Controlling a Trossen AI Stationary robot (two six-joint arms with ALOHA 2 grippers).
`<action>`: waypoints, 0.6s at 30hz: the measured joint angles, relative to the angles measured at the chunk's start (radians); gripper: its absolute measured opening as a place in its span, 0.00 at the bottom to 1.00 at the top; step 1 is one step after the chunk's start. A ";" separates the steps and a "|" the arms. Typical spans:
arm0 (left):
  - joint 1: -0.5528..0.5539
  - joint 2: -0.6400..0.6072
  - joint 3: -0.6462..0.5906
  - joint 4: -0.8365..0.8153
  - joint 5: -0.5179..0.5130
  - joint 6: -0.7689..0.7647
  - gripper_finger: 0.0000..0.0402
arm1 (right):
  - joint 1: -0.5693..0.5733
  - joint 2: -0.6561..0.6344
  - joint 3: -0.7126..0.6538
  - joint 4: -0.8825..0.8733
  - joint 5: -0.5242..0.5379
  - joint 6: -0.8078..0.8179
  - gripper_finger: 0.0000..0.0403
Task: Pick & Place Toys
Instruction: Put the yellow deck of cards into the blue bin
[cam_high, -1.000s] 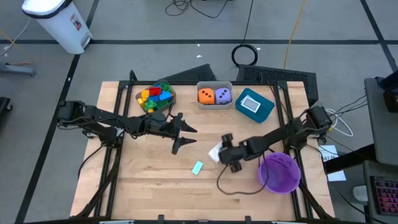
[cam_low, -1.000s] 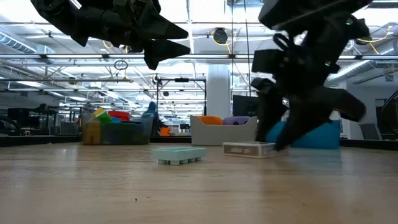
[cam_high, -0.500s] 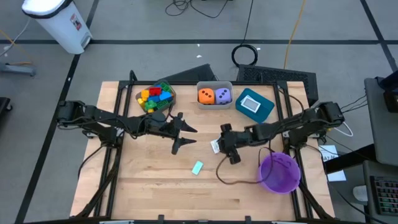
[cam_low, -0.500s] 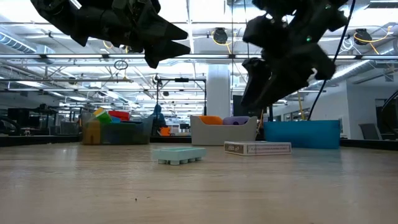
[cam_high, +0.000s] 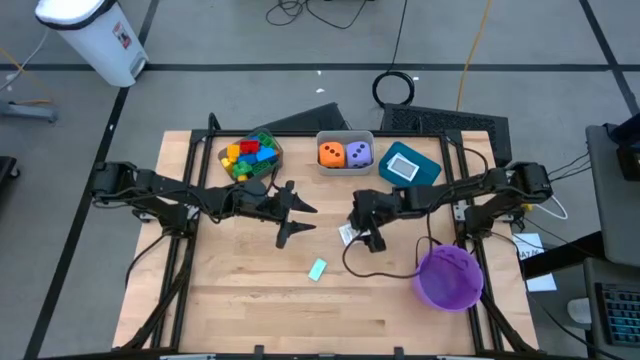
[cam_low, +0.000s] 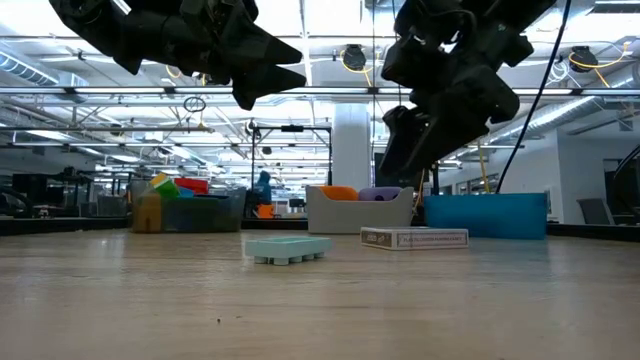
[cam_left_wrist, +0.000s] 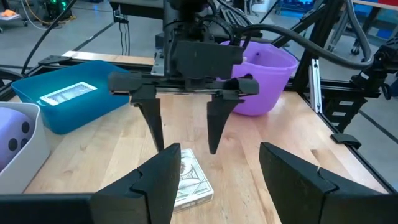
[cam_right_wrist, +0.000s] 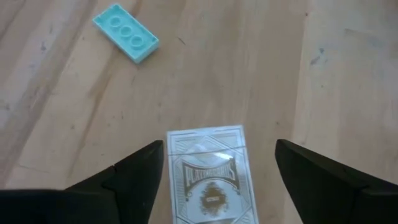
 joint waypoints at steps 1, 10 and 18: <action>0.000 0.000 0.000 0.000 0.000 0.000 0.56 | 0.000 0.000 0.000 0.000 0.001 0.000 0.79; 0.002 0.000 0.000 0.001 0.000 0.008 0.56 | 0.000 0.076 -0.009 0.024 0.002 -0.028 0.88; 0.002 0.000 0.000 -0.001 0.000 0.013 0.56 | -0.001 0.153 -0.011 0.068 0.008 -0.060 0.89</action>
